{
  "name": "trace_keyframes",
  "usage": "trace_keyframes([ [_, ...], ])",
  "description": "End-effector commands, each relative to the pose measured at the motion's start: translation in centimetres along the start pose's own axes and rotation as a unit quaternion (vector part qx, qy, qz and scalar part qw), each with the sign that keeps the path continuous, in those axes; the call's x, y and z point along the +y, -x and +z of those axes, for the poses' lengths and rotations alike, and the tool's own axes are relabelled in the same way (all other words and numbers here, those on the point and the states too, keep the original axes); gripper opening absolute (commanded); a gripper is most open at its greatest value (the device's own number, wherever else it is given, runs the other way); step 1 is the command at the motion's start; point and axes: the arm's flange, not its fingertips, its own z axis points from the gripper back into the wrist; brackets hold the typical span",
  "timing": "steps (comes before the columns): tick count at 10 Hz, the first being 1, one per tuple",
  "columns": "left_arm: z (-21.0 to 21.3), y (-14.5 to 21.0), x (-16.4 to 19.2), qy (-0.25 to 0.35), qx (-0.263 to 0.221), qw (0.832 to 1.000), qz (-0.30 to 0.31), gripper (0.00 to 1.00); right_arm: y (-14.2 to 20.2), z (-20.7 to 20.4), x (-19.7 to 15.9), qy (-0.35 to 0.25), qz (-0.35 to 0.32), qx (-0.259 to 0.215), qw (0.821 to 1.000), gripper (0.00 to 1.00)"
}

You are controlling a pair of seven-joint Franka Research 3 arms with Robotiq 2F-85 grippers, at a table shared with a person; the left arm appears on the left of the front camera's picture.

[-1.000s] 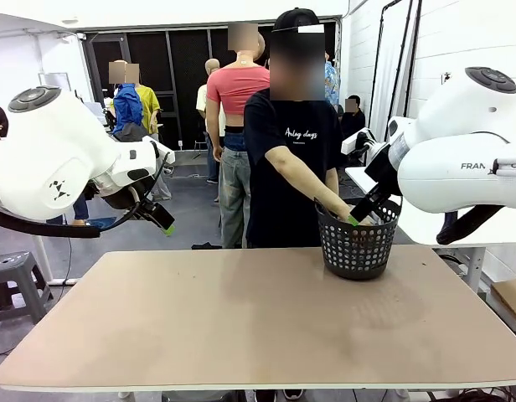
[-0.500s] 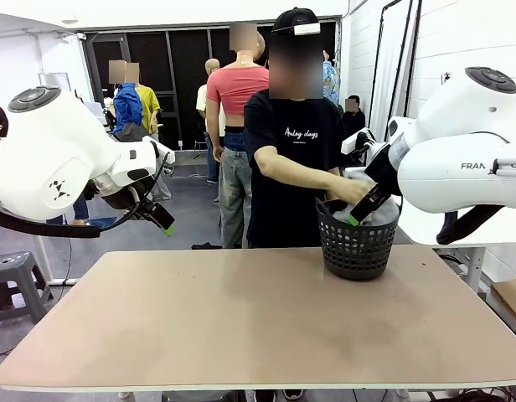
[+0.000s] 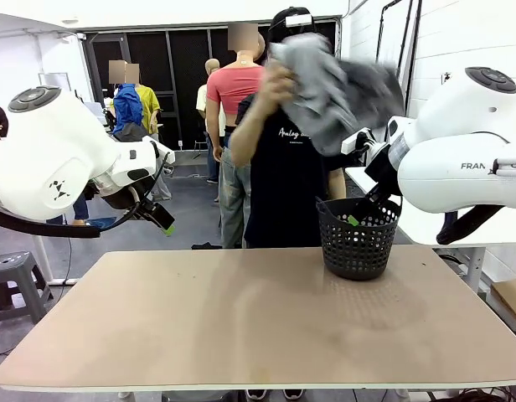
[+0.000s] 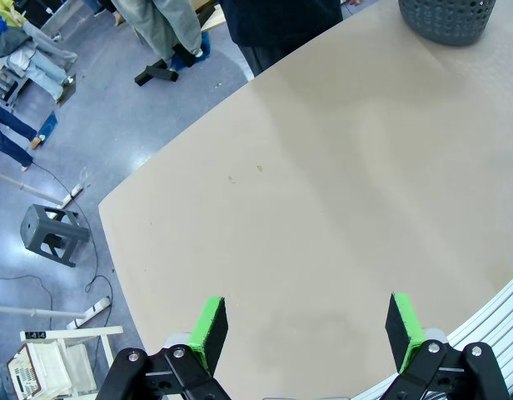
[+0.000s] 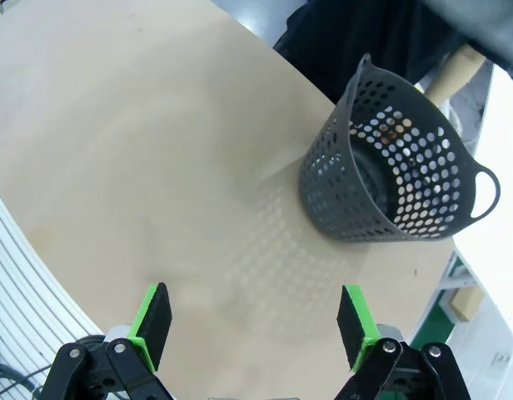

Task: Fold the training pants.
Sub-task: Grab both ends of the Training pants handed by a person.

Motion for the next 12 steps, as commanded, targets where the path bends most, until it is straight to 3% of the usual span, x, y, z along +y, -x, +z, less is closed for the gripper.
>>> trace_keyframes([
  [1, -0.01, 0.04, 0.07, -0.001, 0.0, 1.0, -0.005, 1.0, 0.04, 0.02, 0.01, -0.002, -0.001, 0.001, 1.0, 1.0],
  [12, -0.01, 0.04, 0.07, -0.001, 0.0, 1.0, -0.005, 1.0, 0.04, 0.02, 0.01, -0.002, -0.001, 0.001, 1.0, 1.0],
])
